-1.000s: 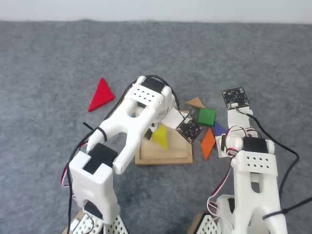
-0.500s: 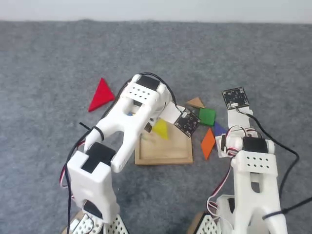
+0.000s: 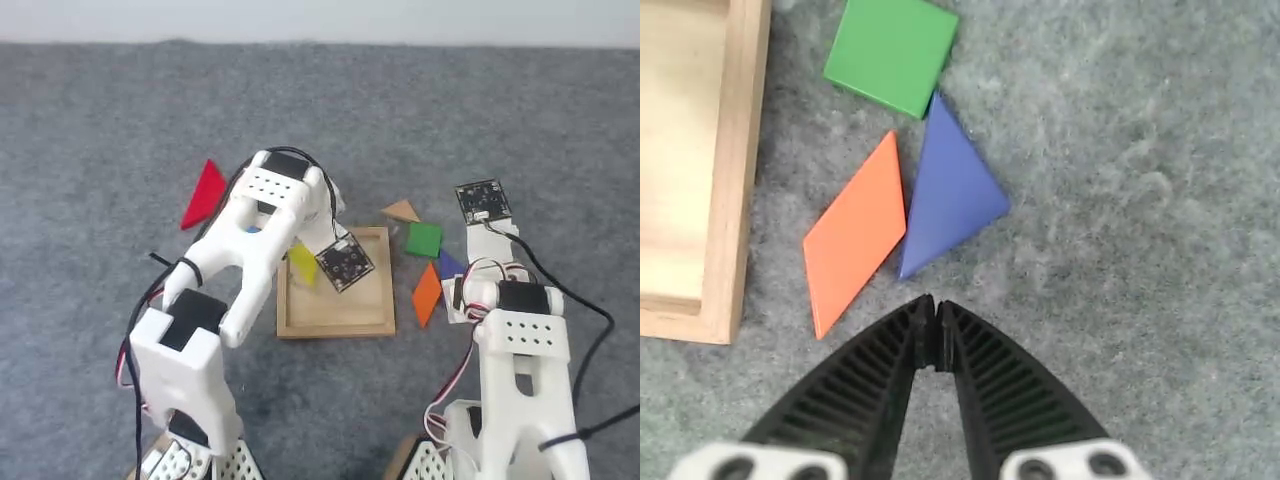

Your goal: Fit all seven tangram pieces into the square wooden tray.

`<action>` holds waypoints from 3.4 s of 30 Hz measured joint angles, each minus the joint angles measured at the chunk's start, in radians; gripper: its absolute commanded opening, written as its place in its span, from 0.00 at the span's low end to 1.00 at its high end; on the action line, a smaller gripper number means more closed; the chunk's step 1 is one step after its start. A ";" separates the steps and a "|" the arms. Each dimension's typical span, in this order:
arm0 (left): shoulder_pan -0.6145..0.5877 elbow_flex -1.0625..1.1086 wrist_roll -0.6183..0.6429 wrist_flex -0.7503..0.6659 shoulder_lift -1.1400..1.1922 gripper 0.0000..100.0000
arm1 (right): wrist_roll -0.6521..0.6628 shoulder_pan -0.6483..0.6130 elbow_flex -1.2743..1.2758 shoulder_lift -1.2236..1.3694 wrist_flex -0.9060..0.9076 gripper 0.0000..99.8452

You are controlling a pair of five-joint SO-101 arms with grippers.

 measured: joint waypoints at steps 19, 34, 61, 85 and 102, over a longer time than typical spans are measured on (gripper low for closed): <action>0.040 0.055 -0.278 0.078 0.000 0.01 | 0.000 0.000 0.000 0.000 -0.002 0.02; 0.051 0.081 -0.427 0.081 0.000 0.01 | 0.000 0.000 0.020 0.000 -0.037 0.02; 0.137 0.100 -0.427 0.097 0.000 0.01 | 0.000 0.000 0.020 0.000 -0.037 0.02; 0.137 0.100 -0.427 0.097 0.000 0.19 | 0.000 0.000 0.020 0.000 -0.037 0.02; 0.137 0.100 -0.427 0.097 0.000 0.39 | 0.000 0.000 0.020 0.000 -0.037 0.02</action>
